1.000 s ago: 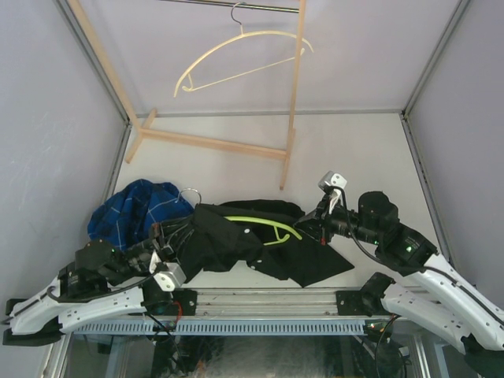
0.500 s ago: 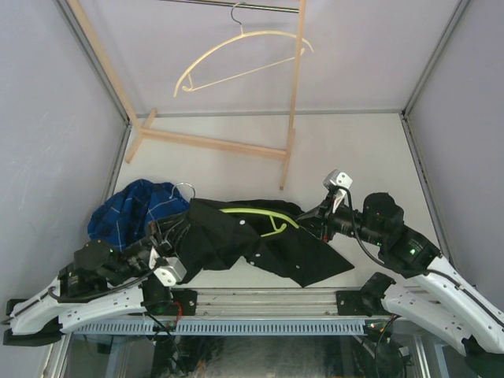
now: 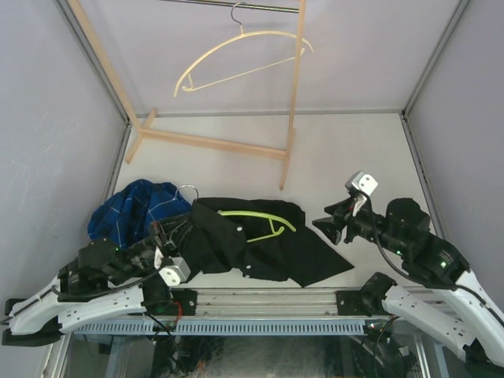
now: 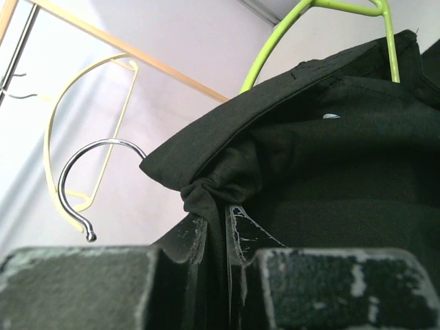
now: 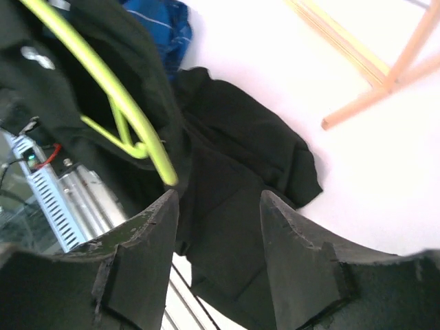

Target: Place the shirt on the hanger

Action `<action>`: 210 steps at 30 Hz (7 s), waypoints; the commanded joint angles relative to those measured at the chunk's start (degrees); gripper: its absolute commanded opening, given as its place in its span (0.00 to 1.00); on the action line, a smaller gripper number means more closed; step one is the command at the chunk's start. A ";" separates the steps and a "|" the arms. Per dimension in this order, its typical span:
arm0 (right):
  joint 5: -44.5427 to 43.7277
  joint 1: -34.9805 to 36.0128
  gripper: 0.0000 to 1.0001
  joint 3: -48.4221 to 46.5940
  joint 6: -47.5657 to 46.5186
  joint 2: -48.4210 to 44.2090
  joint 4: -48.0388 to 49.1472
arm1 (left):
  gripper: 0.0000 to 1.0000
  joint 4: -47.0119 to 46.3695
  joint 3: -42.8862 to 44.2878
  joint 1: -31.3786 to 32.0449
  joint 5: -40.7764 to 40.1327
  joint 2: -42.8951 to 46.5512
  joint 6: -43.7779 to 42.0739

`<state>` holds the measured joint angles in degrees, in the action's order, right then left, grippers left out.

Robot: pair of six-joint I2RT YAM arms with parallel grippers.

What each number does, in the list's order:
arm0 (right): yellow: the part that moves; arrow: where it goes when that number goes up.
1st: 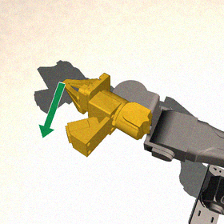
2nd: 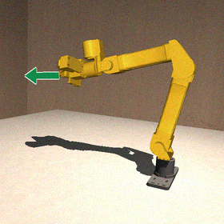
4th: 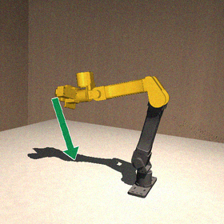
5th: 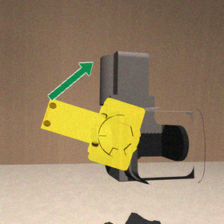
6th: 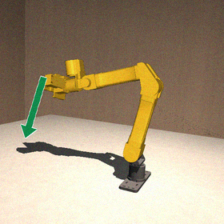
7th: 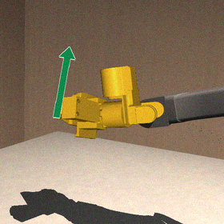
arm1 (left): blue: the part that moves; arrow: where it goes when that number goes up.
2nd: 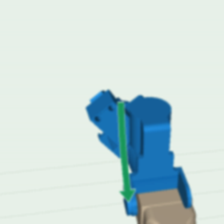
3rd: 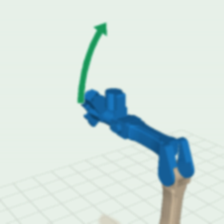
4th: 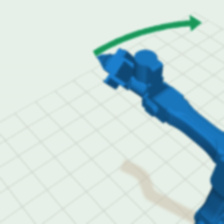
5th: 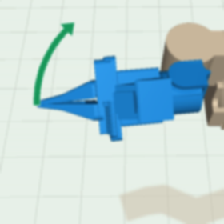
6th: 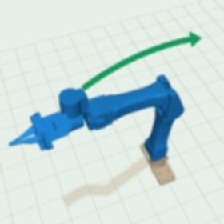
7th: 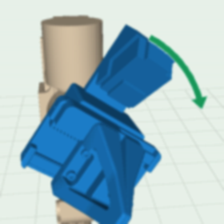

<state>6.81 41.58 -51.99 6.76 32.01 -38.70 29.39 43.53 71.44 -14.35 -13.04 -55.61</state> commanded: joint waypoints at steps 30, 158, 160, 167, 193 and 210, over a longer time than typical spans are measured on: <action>34.16 11.35 0.36 -4.66 -0.83 24.12 18.12 | 0.00 -2.39 7.09 -0.34 20.59 -16.93 -14.11; -32.18 13.56 0.00 14.53 13.29 -10.90 46.17 | 0.32 -53.03 6.05 4.96 -12.46 -63.86 90.59; -32.05 13.61 0.00 14.49 13.27 -11.20 46.00 | 0.24 -53.15 5.66 4.72 -12.71 -63.95 91.17; -33.90 13.59 0.00 14.47 12.55 -12.14 45.05 | 0.00 -53.47 2.97 4.41 -13.73 -61.87 89.19; -37.70 13.39 0.00 14.47 13.54 -13.73 44.91 | 0.00 -56.11 -4.23 4.41 -5.95 -58.55 83.35; -47.55 12.31 0.00 14.48 16.36 -11.73 50.56 | 0.00 -54.72 -4.53 4.60 -4.00 -62.46 83.41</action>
<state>-36.32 54.96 -34.24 24.43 20.78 0.60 -26.06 40.07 75.96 -19.62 -75.24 28.73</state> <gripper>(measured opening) 0.079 0.009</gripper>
